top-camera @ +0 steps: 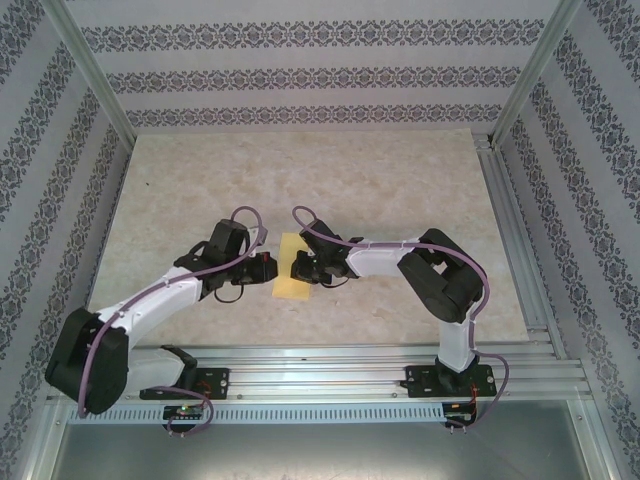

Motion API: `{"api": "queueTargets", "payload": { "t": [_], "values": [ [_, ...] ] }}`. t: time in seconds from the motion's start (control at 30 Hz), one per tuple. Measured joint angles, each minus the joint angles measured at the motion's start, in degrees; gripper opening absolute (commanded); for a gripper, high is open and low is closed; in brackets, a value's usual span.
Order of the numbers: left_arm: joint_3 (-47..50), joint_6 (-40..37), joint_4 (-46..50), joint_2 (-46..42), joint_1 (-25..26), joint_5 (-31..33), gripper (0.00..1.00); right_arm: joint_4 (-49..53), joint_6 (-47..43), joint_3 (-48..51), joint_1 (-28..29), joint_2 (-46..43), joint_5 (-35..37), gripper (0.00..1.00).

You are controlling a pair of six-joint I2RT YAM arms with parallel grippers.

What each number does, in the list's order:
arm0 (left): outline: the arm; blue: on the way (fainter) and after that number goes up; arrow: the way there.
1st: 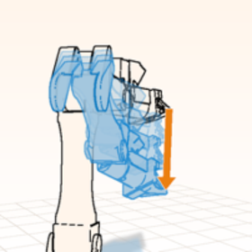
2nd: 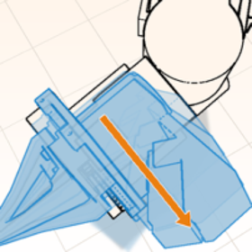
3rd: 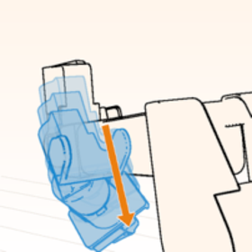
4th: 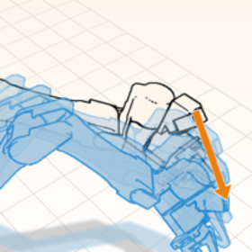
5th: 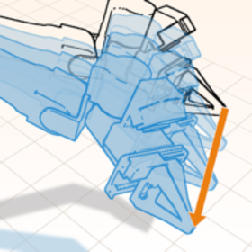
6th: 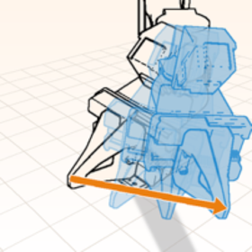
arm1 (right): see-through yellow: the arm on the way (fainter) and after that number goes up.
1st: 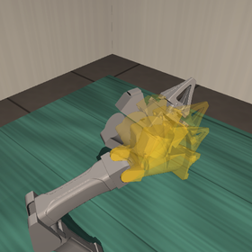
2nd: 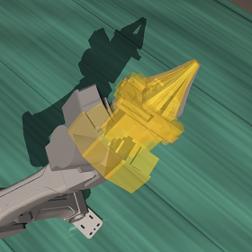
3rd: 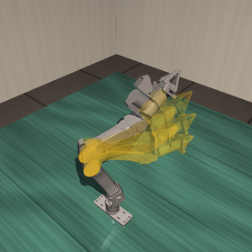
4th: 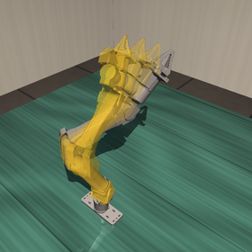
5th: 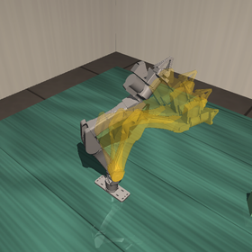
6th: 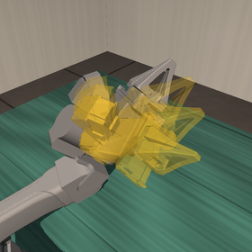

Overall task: Fold a paper plane with a square sheet of paper (fold left side to right side)
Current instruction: First fold in half a square sheet of paper at the center of the table.

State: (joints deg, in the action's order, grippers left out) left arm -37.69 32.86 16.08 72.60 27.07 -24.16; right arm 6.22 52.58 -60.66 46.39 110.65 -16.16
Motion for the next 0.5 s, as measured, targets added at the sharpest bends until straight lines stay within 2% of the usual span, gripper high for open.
{"api": "queueTargets", "payload": {
  "t": [0.23, 0.5],
  "values": [
    [2.38, 0.26, -5.73, 10.93, 0.00, -3.61, 0.00, 0.15, 0.00, -0.09, 0.02, 0.00, 0.00, 0.10],
    [5.18, 0.28, -10.32, 14.53, -0.02, -4.37, 0.00, 0.13, 0.00, -0.11, 0.02, -0.02, 0.02, 0.10]
  ]
}}
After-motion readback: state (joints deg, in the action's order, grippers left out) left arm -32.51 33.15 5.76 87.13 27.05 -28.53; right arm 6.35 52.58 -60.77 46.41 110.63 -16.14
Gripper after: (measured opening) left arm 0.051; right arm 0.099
